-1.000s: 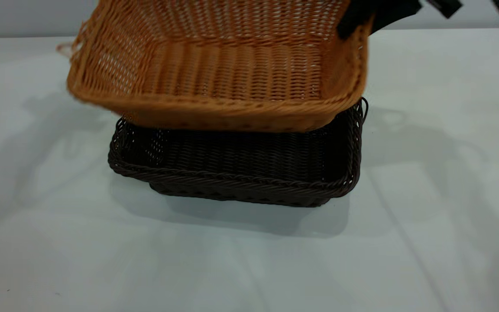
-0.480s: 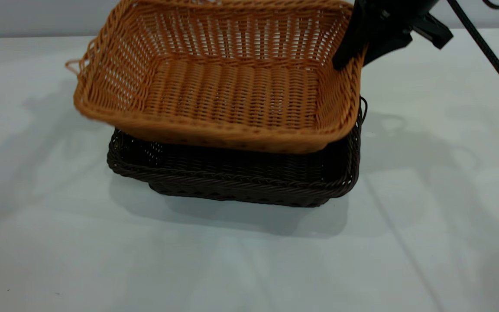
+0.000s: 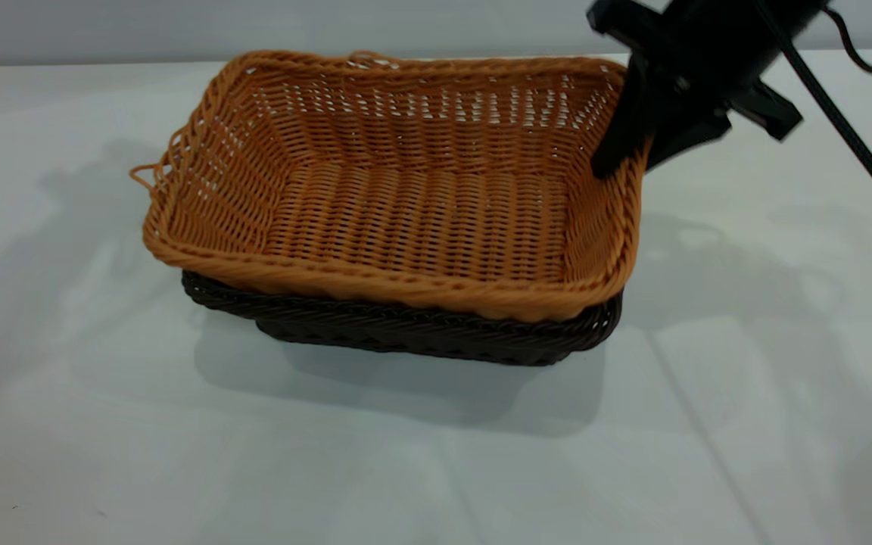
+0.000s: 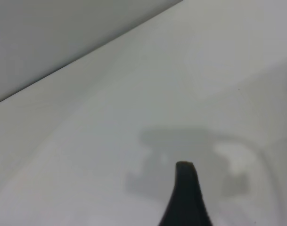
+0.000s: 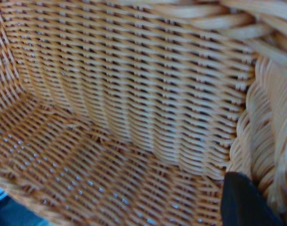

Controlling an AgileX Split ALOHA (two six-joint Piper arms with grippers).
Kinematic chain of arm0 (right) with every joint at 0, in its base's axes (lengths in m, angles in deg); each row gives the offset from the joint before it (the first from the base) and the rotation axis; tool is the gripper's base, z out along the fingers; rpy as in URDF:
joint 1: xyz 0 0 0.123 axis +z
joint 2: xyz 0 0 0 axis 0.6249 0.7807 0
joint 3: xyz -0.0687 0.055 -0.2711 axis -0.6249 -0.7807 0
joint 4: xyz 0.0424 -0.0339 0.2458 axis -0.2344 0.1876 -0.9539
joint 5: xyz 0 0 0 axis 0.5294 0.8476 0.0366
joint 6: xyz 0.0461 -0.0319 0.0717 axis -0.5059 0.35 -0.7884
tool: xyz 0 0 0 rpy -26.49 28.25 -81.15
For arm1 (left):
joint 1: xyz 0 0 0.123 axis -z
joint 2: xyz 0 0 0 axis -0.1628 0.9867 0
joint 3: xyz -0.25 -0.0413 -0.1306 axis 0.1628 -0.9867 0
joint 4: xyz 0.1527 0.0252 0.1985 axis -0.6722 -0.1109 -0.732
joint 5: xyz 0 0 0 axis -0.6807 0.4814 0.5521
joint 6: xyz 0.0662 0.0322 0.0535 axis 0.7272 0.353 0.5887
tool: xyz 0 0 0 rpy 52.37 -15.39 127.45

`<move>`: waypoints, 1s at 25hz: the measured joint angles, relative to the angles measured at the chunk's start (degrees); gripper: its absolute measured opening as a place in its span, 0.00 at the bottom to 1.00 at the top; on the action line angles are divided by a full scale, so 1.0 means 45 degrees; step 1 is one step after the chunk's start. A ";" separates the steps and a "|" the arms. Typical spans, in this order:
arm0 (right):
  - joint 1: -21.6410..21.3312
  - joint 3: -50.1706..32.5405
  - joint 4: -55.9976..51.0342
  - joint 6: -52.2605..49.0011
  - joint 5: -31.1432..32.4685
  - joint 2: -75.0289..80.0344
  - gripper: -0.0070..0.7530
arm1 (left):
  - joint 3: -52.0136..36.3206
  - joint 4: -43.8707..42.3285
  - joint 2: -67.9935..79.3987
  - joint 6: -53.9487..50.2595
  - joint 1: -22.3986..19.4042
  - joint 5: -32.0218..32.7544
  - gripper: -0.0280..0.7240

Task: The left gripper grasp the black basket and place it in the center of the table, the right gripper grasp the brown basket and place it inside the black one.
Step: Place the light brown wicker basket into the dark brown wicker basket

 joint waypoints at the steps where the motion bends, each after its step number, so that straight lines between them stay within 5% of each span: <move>1: 0.0000 -0.0084 -0.0019 0.0000 -0.0116 0.0000 0.10 | 0.0000 0.0000 0.0000 0.0000 0.0000 0.0000 0.71; 9: 0.0000 -0.0221 -0.0086 0.0053 -0.0799 0.0037 0.16 | 0.0000 0.0000 0.0000 0.0000 0.0000 0.0000 0.71; 18: 0.0000 -0.0221 -0.0040 0.0463 -0.1333 0.0062 0.71 | 0.0000 -0.0350 -0.0115 -0.0020 0.0000 0.0000 0.71; 25: -0.0656 -0.0221 0.0237 0.0440 -0.1578 -0.1858 0.80 | 0.0000 -0.0847 -0.2227 -0.0508 0.0000 0.0203 0.71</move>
